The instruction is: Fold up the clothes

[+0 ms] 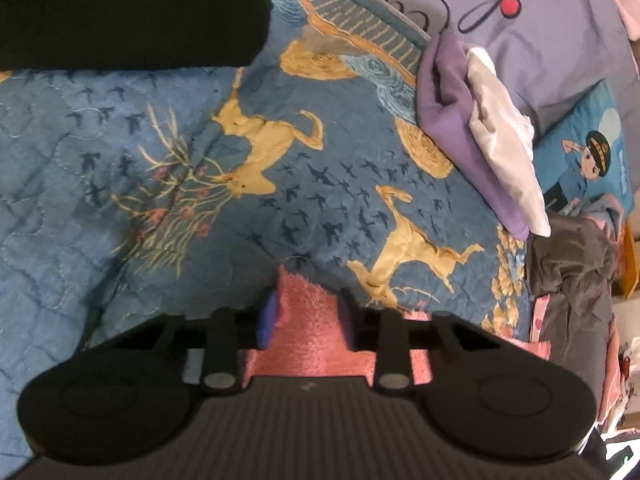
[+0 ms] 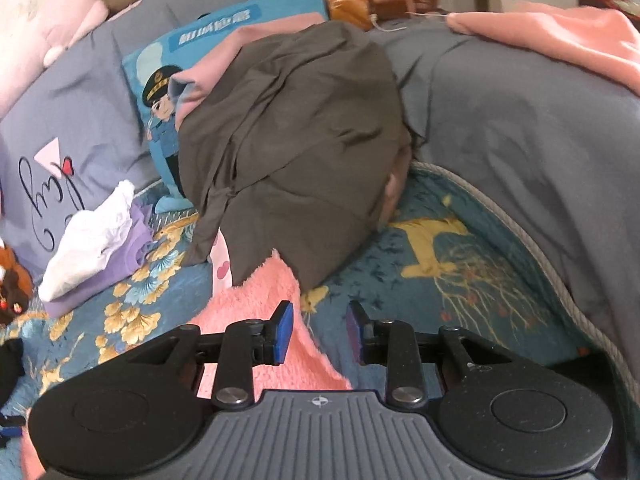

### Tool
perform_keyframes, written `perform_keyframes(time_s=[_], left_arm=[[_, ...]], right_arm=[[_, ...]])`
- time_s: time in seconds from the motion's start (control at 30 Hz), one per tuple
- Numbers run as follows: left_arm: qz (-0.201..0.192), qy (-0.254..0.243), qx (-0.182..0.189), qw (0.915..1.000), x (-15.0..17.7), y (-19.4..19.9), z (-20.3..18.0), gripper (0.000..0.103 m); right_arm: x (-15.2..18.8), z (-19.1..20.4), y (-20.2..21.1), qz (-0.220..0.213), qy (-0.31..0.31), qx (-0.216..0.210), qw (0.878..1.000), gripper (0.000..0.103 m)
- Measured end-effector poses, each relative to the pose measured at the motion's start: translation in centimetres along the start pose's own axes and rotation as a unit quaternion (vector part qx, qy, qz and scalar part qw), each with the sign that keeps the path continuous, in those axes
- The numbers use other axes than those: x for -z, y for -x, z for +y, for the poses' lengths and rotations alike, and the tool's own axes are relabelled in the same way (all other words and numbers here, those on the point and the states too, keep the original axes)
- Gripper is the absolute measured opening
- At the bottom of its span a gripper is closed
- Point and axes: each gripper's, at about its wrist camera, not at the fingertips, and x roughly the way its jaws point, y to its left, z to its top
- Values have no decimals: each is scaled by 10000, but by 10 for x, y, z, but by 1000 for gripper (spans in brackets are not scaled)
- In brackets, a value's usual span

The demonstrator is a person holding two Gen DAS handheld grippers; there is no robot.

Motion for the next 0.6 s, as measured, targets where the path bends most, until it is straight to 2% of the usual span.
perform_keyframes(time_s=[0.13, 0.2, 0.4, 0.6], left_arm=[[9, -1, -124, 9999, 0, -4, 2, 8], [-29, 44, -141, 9999, 0, -3, 5, 4], [-224, -94, -313, 9992, 2, 5, 3, 2], [-285, -317, -359, 9984, 4, 9, -5, 2]], right_arm=[[-1, 1, -7, 11, 24, -18, 10000, 29], [-1, 1, -11, 45, 9, -24, 10000, 29], [0, -1, -18, 62, 115, 8, 9999, 29], [-2, -4, -38, 37, 449, -406, 9982, 29]])
